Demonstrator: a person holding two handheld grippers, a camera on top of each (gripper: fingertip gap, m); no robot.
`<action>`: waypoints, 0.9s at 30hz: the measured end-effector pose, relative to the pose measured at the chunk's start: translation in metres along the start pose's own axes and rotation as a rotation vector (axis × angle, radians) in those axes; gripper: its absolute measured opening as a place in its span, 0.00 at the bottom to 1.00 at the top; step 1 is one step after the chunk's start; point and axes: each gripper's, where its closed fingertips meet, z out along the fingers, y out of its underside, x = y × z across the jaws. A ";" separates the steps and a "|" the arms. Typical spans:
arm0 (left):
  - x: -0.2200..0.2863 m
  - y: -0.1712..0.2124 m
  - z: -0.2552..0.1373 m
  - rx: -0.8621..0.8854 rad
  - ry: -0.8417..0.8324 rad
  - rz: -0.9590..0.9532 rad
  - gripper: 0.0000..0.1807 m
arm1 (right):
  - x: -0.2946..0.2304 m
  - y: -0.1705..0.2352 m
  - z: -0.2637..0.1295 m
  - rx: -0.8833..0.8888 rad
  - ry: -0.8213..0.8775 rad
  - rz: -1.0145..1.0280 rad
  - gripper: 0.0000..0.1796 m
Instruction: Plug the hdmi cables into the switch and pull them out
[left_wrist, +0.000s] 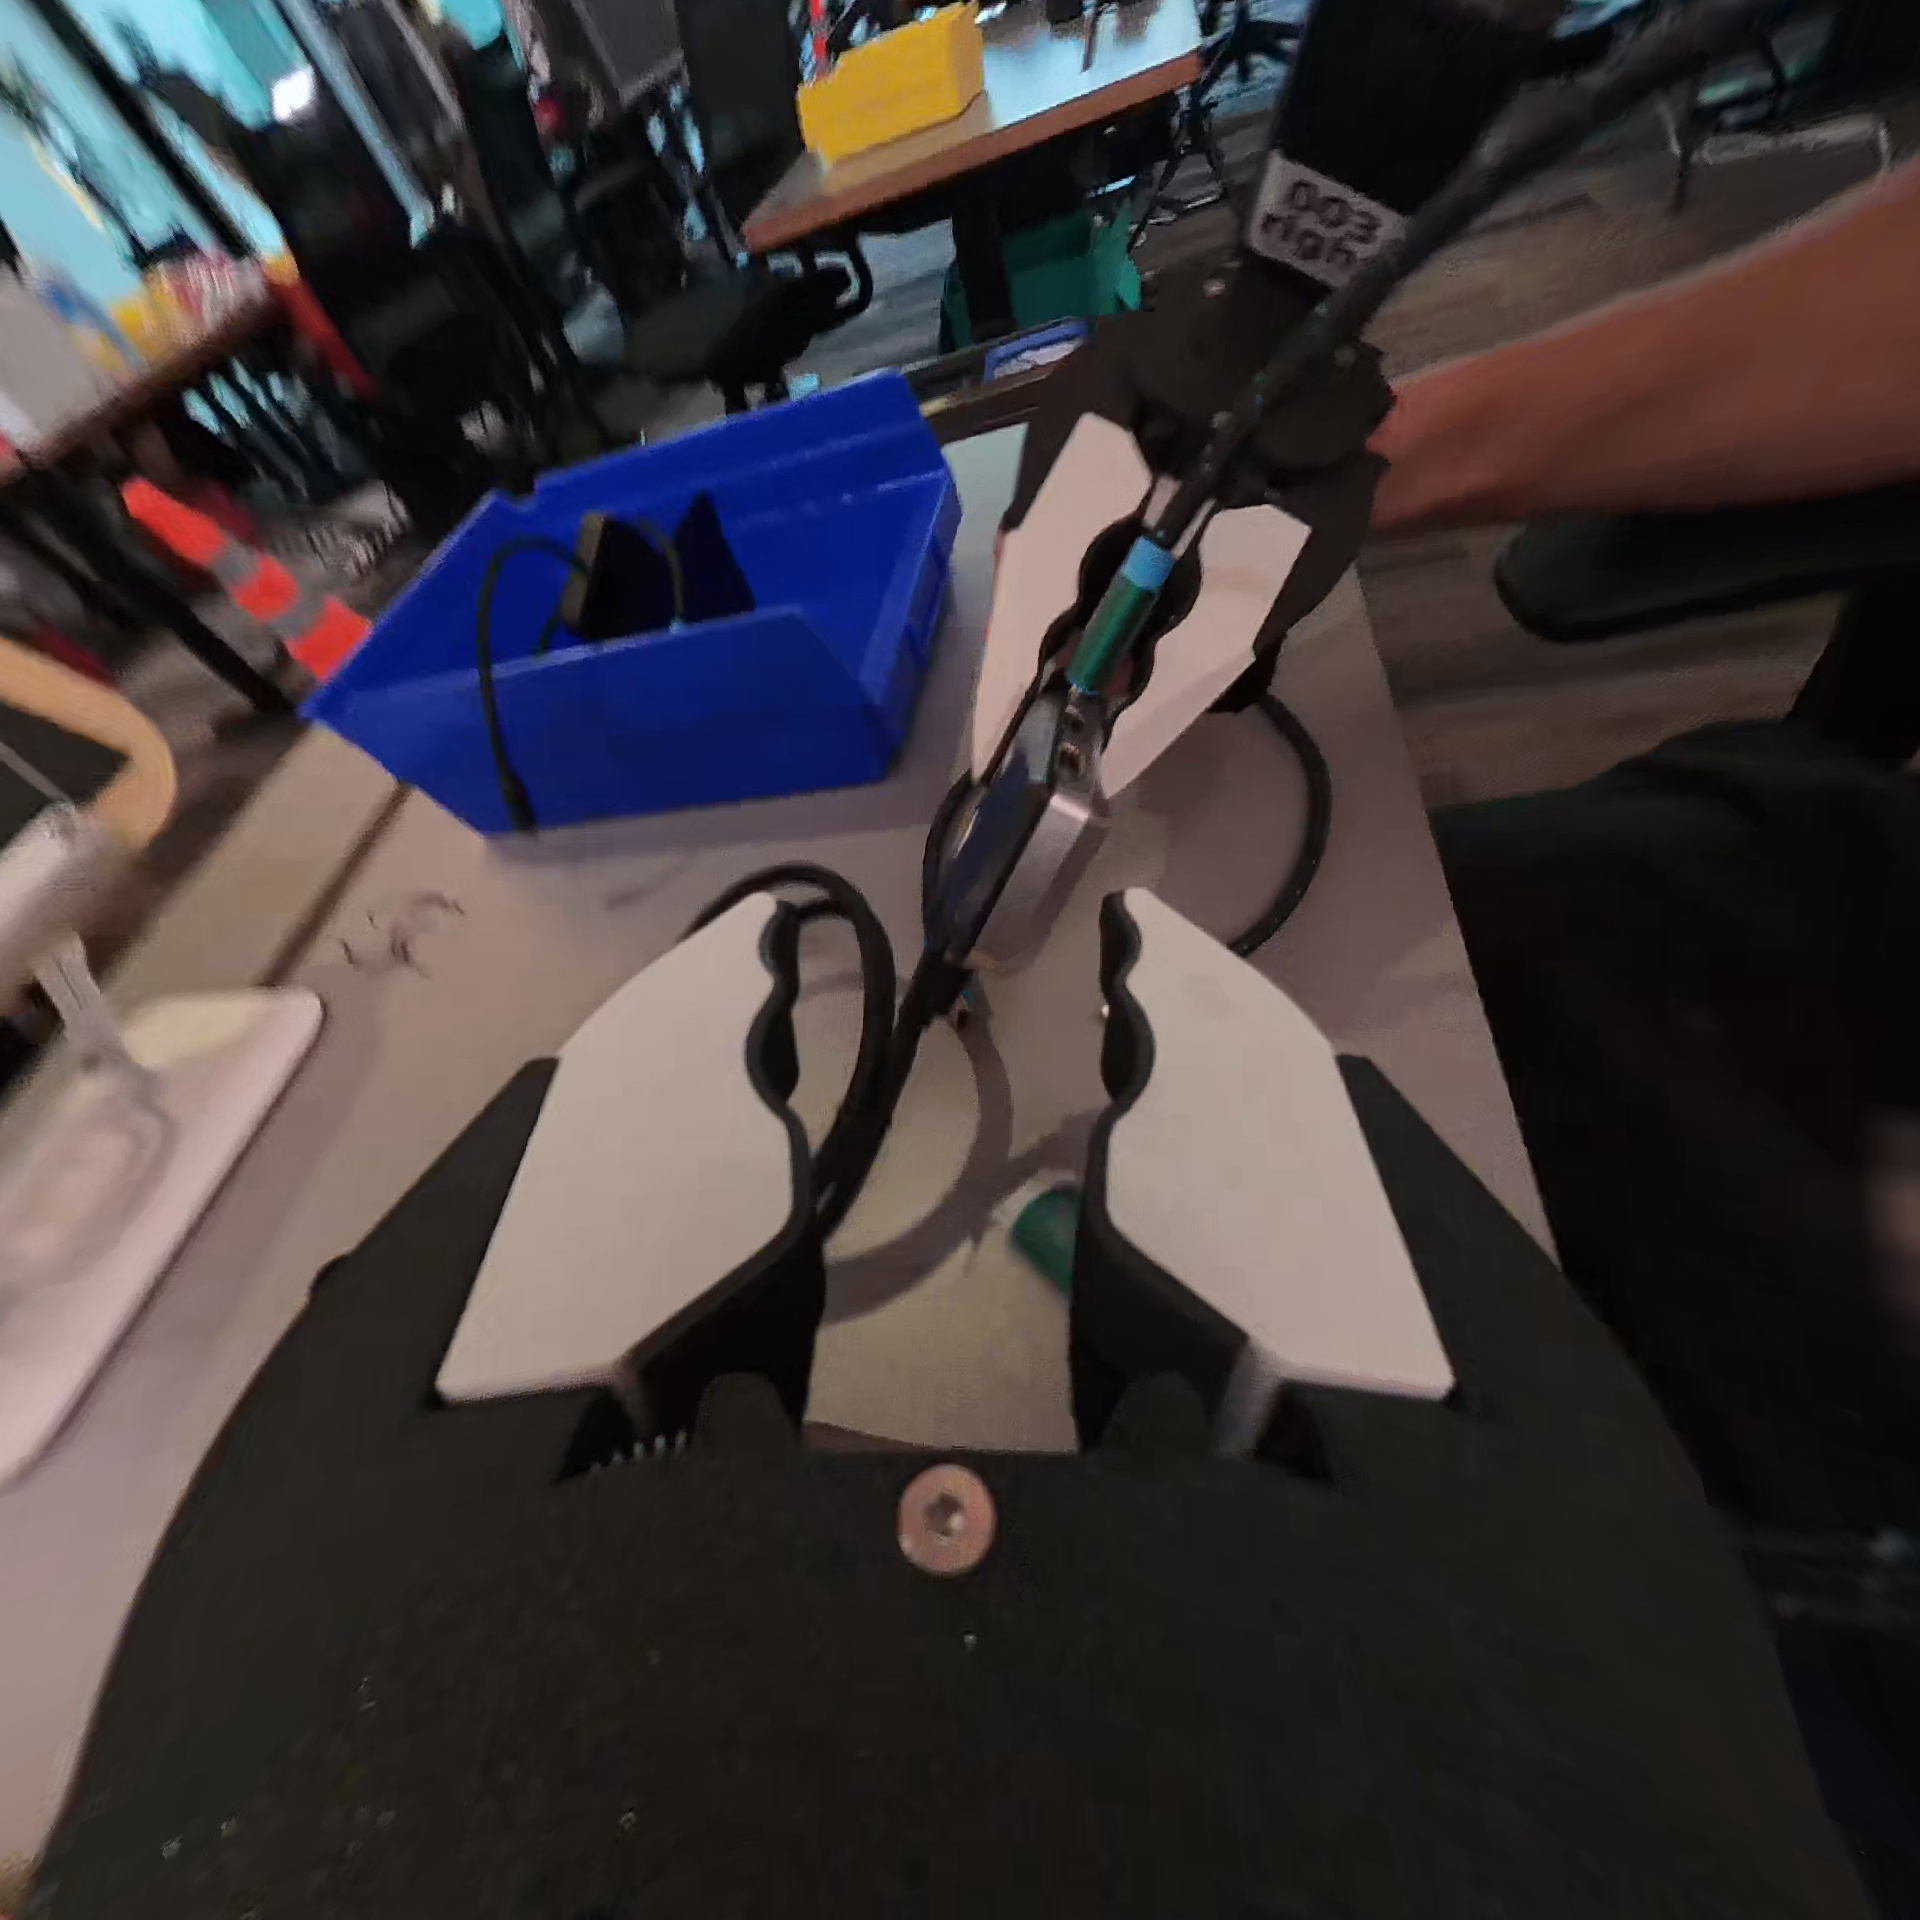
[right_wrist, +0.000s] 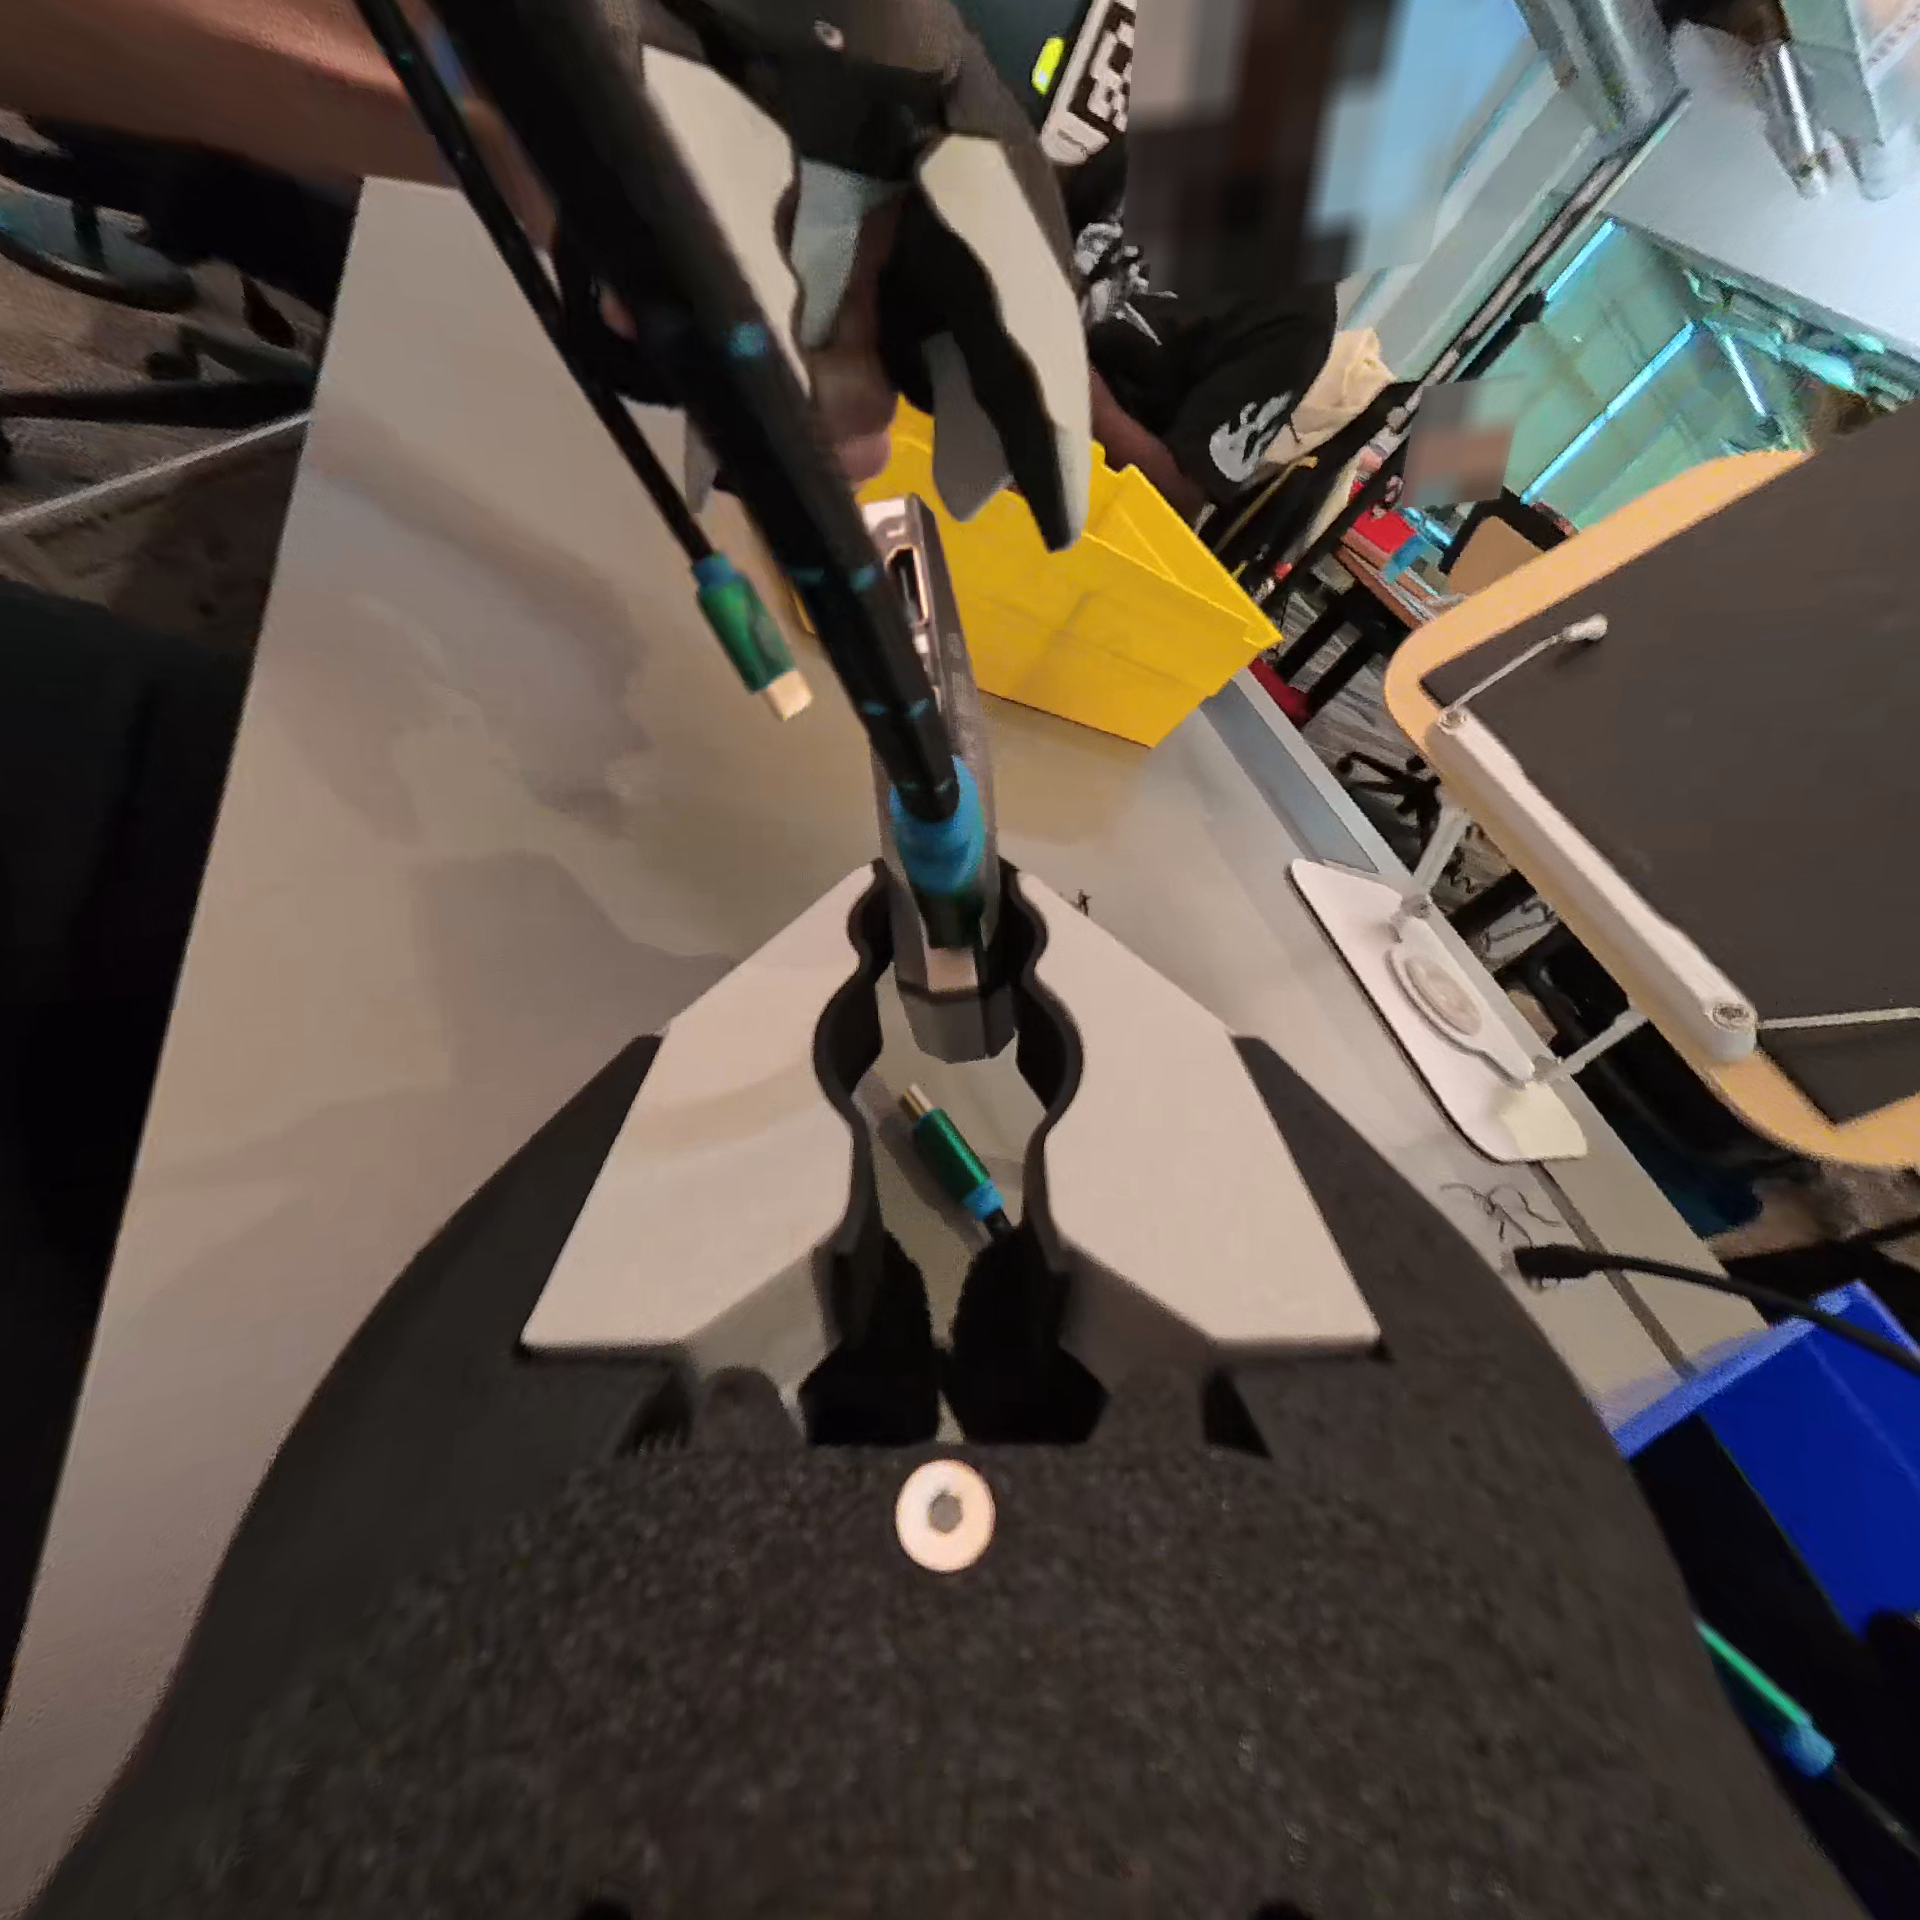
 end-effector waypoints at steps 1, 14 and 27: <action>0.010 -0.002 0.004 0.003 0.031 0.038 0.31 | -0.003 -0.003 0.001 0.013 -0.008 -0.011 0.11; 0.036 -0.004 0.030 0.074 0.029 0.241 0.12 | -0.025 -0.014 0.004 0.098 -0.153 0.082 0.11; -0.004 -0.001 0.029 0.019 -0.185 0.256 0.12 | 0.015 0.003 -0.001 0.071 0.005 0.345 0.15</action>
